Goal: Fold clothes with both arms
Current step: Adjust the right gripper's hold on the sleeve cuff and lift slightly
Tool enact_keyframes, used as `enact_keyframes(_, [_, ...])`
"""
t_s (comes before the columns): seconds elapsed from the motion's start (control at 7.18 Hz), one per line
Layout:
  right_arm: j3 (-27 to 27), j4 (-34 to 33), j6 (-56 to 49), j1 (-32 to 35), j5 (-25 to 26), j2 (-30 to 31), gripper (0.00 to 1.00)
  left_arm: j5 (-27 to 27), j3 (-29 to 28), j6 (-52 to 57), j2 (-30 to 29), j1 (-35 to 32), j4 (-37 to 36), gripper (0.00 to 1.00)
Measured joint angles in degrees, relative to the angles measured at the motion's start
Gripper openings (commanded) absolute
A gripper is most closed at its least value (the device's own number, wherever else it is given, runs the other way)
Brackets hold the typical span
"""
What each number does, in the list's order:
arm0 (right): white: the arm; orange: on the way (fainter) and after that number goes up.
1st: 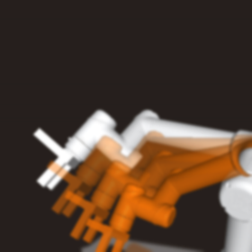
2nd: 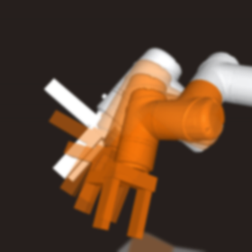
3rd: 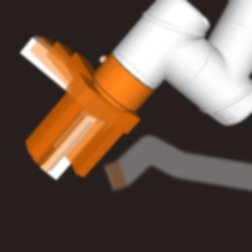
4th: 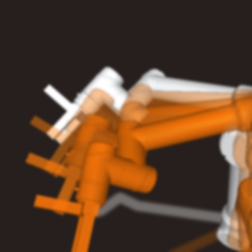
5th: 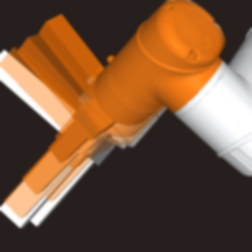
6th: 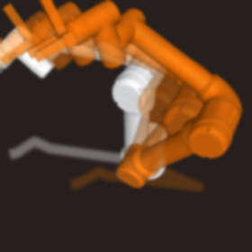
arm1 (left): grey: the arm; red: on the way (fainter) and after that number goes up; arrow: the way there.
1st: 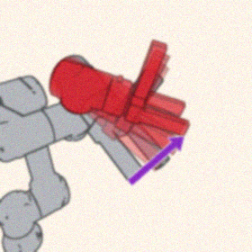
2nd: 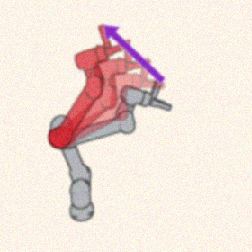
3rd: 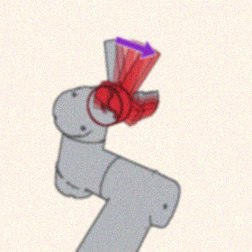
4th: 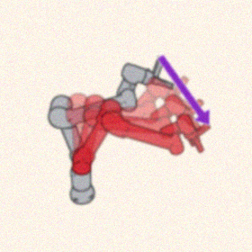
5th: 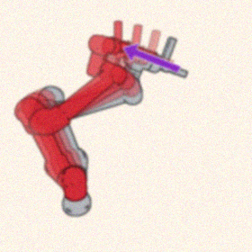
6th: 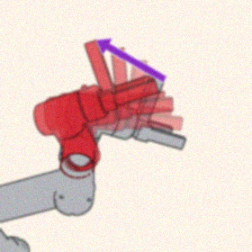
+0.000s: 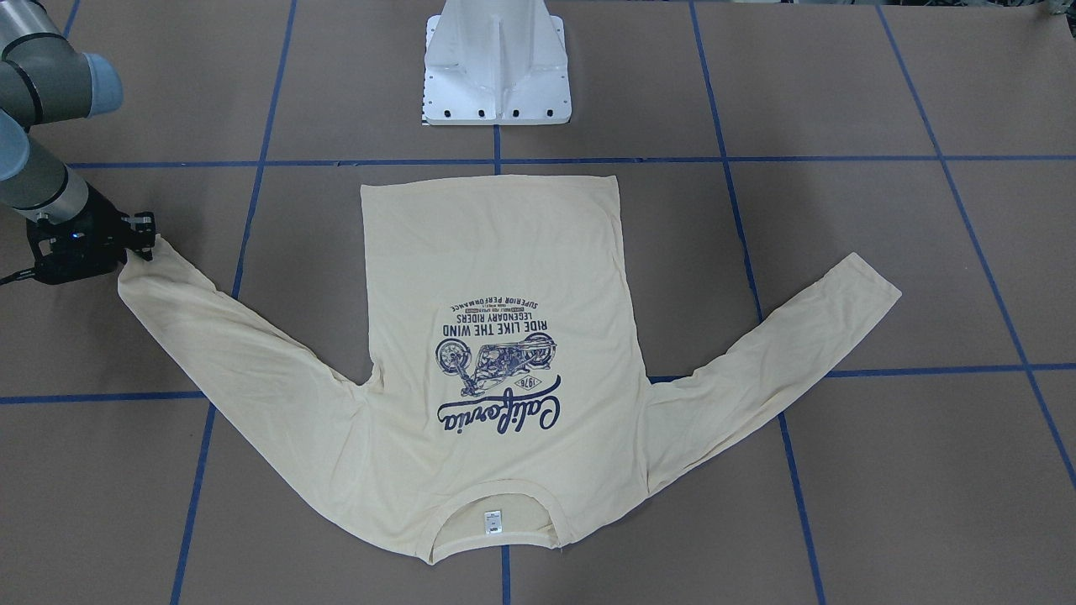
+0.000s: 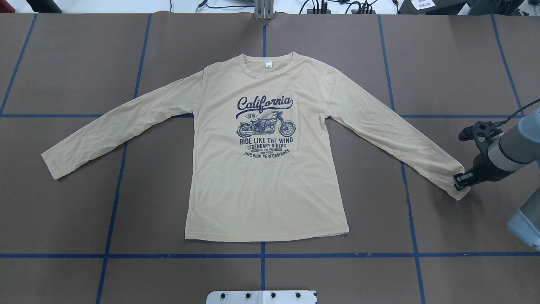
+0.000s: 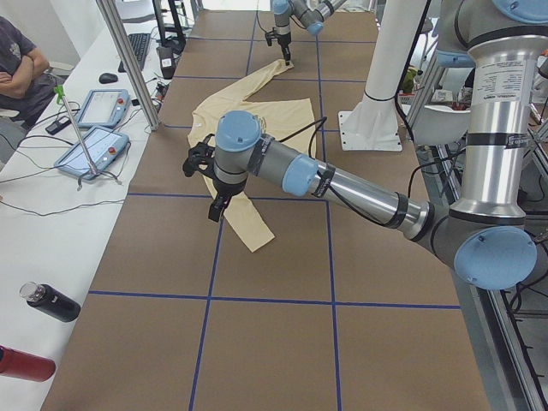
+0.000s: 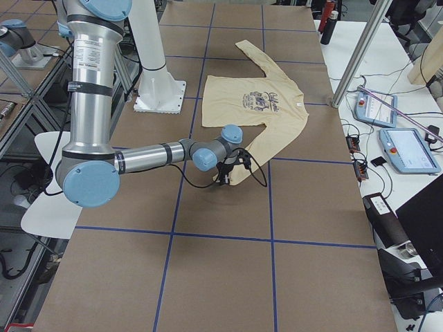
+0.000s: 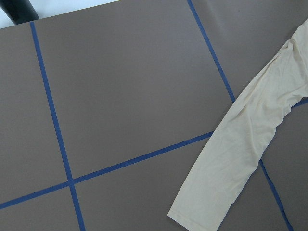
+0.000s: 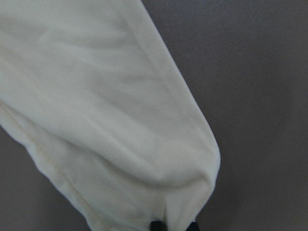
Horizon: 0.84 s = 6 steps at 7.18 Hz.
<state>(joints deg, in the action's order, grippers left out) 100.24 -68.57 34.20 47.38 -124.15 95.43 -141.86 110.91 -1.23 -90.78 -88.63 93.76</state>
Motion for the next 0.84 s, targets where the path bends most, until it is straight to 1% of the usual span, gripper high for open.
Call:
enact_keyframes(0.28, [1.4, 0.1, 0.0, 0.5, -0.5, -0.5, 0.0, 0.0, 0.4, 0.0, 0.0, -0.1, -0.3, 1.0])
enact_keyframes(0.42, [3.3, 0.1, 0.0, 2.3, -1.6, -0.6, 0.0, 0.0, 0.7, 0.0, 0.0, -0.1, -0.6, 1.0])
enact_keyframes(0.56, [5.3, 0.0, 0.0, 5.3, -3.8, -1.3, 0.0, 0.0, 0.9, 0.0, 0.0, -0.2, -0.8, 1.0])
enact_keyframes(0.84, [8.1, 0.0, 0.9, 10.0, -6.5, -5.9, 0.0, -0.1, 1.1, 0.0, 0.0, -0.3, -0.9, 1.0])
